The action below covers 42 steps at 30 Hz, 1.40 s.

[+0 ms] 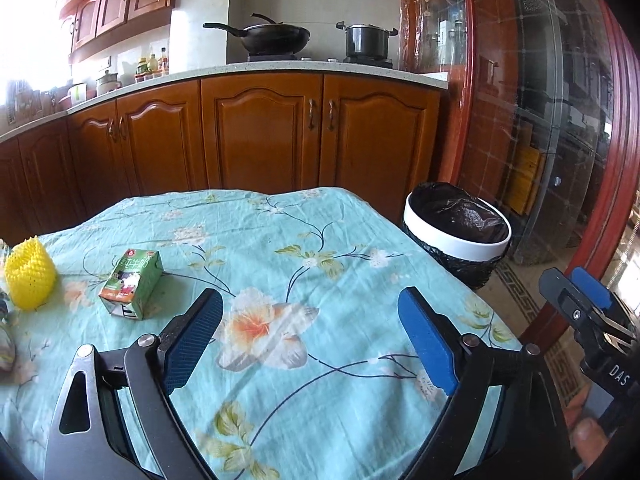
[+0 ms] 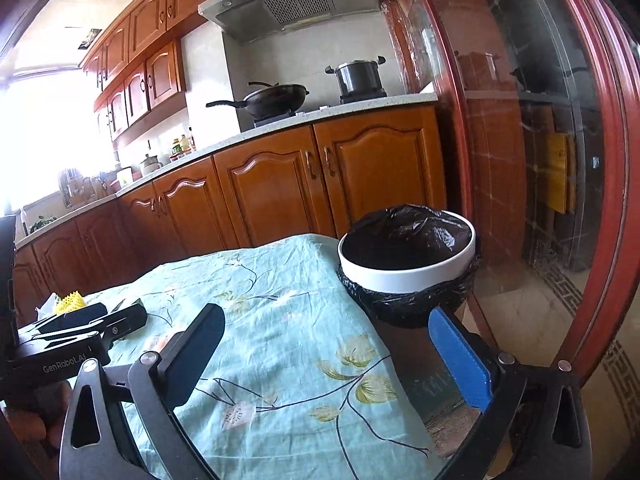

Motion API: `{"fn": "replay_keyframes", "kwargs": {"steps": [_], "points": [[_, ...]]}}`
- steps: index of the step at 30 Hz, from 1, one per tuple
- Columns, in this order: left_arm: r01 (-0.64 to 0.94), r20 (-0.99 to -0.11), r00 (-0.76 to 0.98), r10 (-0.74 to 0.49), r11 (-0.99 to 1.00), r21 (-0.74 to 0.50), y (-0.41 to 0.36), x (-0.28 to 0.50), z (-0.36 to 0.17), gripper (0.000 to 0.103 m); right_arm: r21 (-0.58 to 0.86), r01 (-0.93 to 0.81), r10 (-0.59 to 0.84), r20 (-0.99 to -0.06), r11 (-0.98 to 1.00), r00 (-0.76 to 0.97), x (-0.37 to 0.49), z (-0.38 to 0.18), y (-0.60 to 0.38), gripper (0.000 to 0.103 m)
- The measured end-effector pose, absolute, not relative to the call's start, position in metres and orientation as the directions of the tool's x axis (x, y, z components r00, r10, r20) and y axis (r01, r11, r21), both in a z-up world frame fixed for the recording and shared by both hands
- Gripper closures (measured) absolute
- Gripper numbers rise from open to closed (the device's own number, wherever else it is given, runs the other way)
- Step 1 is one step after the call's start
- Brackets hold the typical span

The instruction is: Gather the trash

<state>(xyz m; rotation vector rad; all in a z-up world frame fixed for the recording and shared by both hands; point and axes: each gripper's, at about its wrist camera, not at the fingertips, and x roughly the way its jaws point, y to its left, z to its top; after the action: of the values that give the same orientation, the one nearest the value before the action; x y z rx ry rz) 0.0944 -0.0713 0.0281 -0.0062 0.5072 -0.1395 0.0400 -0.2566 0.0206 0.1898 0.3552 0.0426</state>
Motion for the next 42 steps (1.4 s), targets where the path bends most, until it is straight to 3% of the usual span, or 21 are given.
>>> {"fn": "replay_keyframes", "kwargs": {"steps": [11, 13, 20, 25, 42], "points": [[0.113, -0.433, 0.895, -0.111, 0.993, -0.022, -0.066, 0.079, 0.038, 0.007, 0.117, -0.026, 0.056, -0.259, 0.993, 0.964, 0.025, 0.041, -0.246, 0.000], [0.108, -0.424, 0.900, -0.103, 0.994, -0.013, -0.066, 0.076, 0.038, 0.002, 0.119, -0.026, 0.055, -0.252, 0.993, 0.966, 0.023, 0.042, -0.246, 0.000], [0.126, -0.419, 0.901, -0.113, 0.992, 0.003, -0.069, 0.071, 0.031, 0.001, 0.152, -0.013, 0.058, -0.293, 0.988, 0.954, 0.027, 0.032, -0.252, 0.000], [0.171, -0.483, 0.857, -0.182, 0.983, -0.066, -0.067, 0.078, 0.021, 0.000, 0.206, 0.000, 0.071, -0.334, 0.978, 0.940, 0.030, 0.021, -0.260, 0.000], [0.140, -0.502, 0.855, -0.129, 0.990, -0.015, -0.076, 0.082, 0.003, 0.000, 0.187, 0.046, 0.023, -0.348, 0.981, 0.937, 0.030, 0.004, -0.265, 0.000]]}}
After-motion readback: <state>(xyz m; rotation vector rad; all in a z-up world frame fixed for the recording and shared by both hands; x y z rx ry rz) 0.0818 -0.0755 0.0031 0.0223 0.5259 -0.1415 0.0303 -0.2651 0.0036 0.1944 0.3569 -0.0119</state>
